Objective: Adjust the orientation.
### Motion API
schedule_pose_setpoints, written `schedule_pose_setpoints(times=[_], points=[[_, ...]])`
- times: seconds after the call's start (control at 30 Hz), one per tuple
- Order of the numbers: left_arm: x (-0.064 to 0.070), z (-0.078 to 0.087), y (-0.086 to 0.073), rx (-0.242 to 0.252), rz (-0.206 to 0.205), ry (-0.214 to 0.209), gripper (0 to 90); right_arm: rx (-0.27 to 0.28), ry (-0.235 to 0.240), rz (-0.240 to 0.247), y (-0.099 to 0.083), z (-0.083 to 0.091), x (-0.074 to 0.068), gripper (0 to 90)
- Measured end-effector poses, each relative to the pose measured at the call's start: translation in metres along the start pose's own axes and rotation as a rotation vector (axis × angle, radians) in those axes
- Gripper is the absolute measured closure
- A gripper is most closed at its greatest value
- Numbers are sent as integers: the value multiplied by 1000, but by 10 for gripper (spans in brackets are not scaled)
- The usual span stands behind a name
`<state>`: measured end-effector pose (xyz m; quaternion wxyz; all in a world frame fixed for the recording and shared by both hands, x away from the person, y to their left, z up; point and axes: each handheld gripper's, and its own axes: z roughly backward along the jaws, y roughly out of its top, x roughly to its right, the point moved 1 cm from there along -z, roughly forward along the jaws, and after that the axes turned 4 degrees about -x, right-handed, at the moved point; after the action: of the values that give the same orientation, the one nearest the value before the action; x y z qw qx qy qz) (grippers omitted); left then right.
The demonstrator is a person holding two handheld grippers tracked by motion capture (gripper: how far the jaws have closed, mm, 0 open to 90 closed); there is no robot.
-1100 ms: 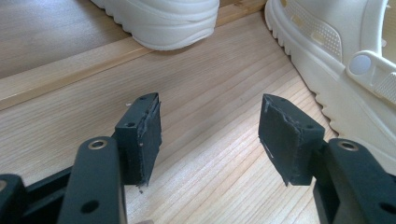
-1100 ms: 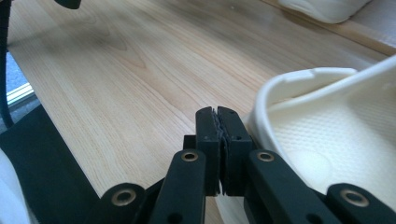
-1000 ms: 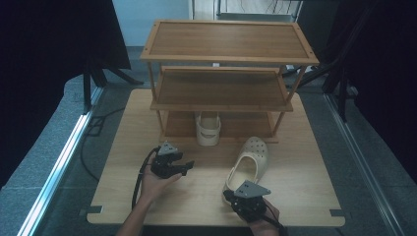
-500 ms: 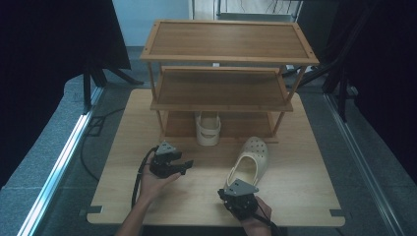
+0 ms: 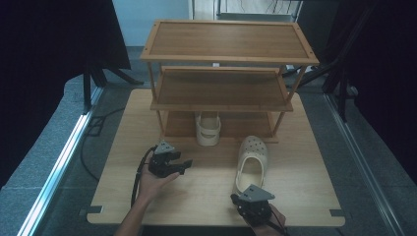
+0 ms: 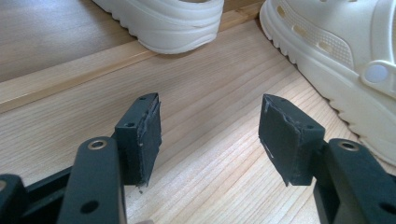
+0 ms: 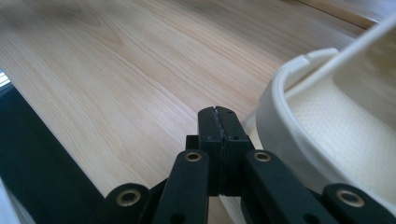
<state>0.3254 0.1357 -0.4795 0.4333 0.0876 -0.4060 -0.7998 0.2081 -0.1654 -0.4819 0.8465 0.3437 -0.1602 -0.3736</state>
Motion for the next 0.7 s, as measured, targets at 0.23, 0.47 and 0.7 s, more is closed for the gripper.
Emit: schedule_pose_setpoints(times=[0.23, 0.47, 0.7], points=[[-1, 1, 0, 1, 3, 2, 395, -4, -23, -54, -23, 19, 18, 896], [0, 0, 0, -2, 2, 4, 394, -15, -52, -127, -45, 36, 43, 896], [-2, 2, 0, 1, 4, 6, 394, -15, -55, -159, -50, 41, 54, 885]])
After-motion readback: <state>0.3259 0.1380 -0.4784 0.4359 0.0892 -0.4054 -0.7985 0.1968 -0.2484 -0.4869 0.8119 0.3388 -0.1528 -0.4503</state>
